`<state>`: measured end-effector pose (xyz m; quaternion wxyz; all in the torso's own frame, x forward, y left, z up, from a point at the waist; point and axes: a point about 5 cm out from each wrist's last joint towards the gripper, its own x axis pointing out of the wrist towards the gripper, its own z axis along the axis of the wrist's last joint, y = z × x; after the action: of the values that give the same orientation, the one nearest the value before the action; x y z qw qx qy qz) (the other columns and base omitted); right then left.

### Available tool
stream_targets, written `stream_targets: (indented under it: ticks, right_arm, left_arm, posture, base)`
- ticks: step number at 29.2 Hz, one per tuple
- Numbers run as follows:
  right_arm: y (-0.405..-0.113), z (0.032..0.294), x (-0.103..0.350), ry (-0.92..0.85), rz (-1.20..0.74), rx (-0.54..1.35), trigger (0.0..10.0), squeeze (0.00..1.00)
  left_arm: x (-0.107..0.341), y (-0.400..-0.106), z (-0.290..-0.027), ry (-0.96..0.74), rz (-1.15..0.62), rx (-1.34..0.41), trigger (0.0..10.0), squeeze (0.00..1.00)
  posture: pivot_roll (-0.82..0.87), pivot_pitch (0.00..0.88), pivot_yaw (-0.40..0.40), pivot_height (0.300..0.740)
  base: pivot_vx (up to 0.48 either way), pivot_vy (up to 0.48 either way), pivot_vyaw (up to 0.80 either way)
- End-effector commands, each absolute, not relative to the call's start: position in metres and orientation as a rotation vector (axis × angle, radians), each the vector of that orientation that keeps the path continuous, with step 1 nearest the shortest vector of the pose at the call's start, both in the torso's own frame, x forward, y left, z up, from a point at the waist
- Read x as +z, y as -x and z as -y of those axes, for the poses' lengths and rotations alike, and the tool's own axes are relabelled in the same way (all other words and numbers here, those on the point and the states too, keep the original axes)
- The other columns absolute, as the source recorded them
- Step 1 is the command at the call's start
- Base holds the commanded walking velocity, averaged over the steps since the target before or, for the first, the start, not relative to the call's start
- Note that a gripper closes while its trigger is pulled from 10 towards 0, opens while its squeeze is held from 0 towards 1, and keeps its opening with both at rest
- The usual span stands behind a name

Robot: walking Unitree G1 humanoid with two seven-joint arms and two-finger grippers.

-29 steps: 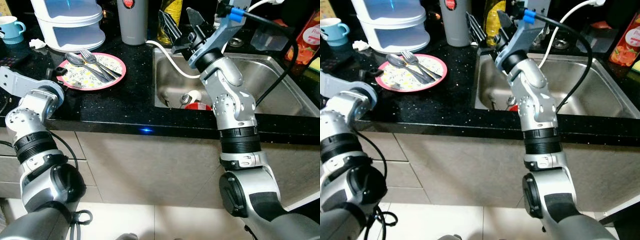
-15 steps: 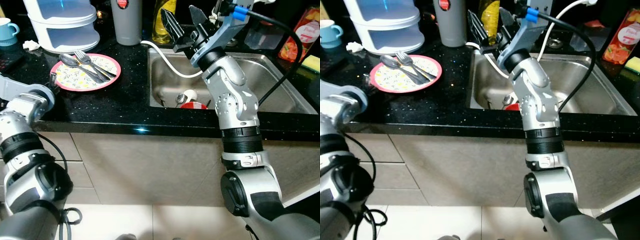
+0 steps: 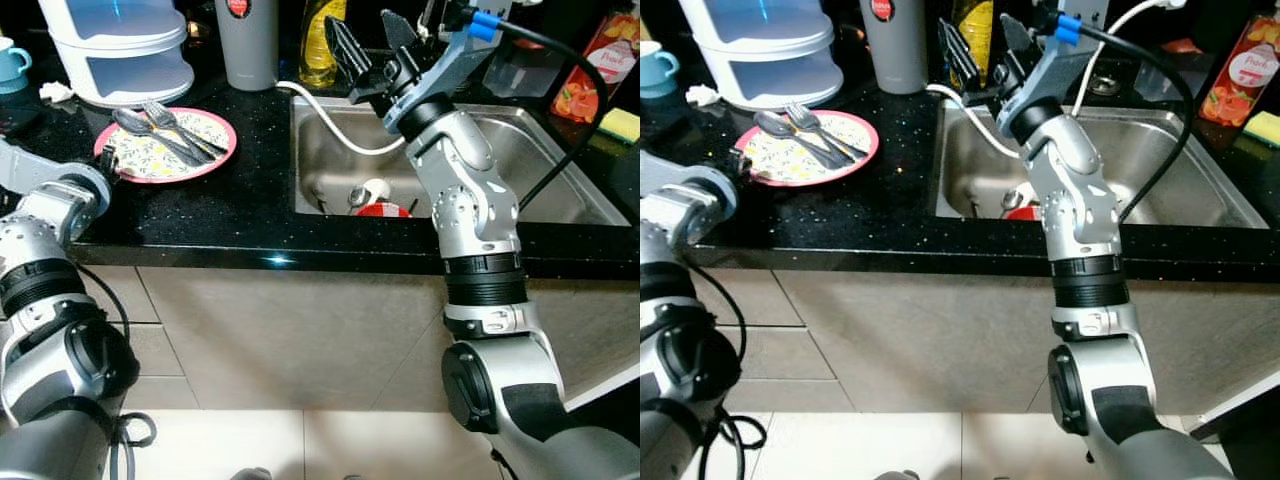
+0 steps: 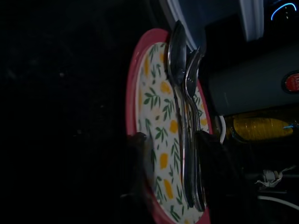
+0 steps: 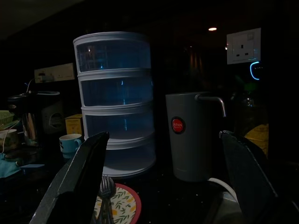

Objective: Kitchen organization

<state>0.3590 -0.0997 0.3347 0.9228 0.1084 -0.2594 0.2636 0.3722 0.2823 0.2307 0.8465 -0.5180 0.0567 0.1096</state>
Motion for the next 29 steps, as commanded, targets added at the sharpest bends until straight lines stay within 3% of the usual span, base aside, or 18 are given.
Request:
stream_targets:
  ticks: [1,2,13,17,23,29]
  right_arm:
    - [-0.358,0.099,0.338,-0.215,0.537,0.550,10.0,0.00]
    - [-0.358,0.099,0.338,-0.215,0.538,0.550,10.0,0.00]
    - [-0.358,0.100,0.338,-0.215,0.537,0.546,10.0,0.00]
    - [-0.357,0.104,0.337,-0.212,0.538,0.532,10.0,0.00]
    - [-0.357,0.103,0.336,-0.216,0.534,0.534,10.0,0.00]
    - [-0.358,0.100,0.337,-0.220,0.533,0.544,10.0,0.00]
  left_arm:
    - [0.212,-0.371,-0.282,1.072,-0.210,0.273,10.0,1.00]
    - [0.212,-0.372,-0.281,1.053,-0.220,0.277,10.0,0.00]
    - [0.213,-0.375,-0.281,1.140,-0.234,0.326,10.0,0.00]
    - [0.260,-0.363,-0.289,0.875,0.012,0.404,10.0,0.00]
    - [0.263,-0.355,-0.310,0.997,0.076,0.448,10.0,0.00]
    - [0.251,-0.357,-0.311,1.134,0.012,0.443,10.0,0.00]
  posture:
    - [0.10,0.033,-0.048,0.740]
    - [0.10,0.034,-0.048,0.740]
    - [0.10,0.039,-0.045,0.740]
    - [0.09,0.043,-0.038,0.740]
    - [0.10,0.046,-0.045,0.740]
    - [0.10,0.046,-0.051,0.740]
  base:
    - [0.000,0.000,0.00]
    - [0.000,0.000,0.00]
    - [0.000,0.000,0.00]
    - [0.000,0.000,0.00]
    - [0.000,0.000,0.00]
    - [0.000,0.000,0.00]
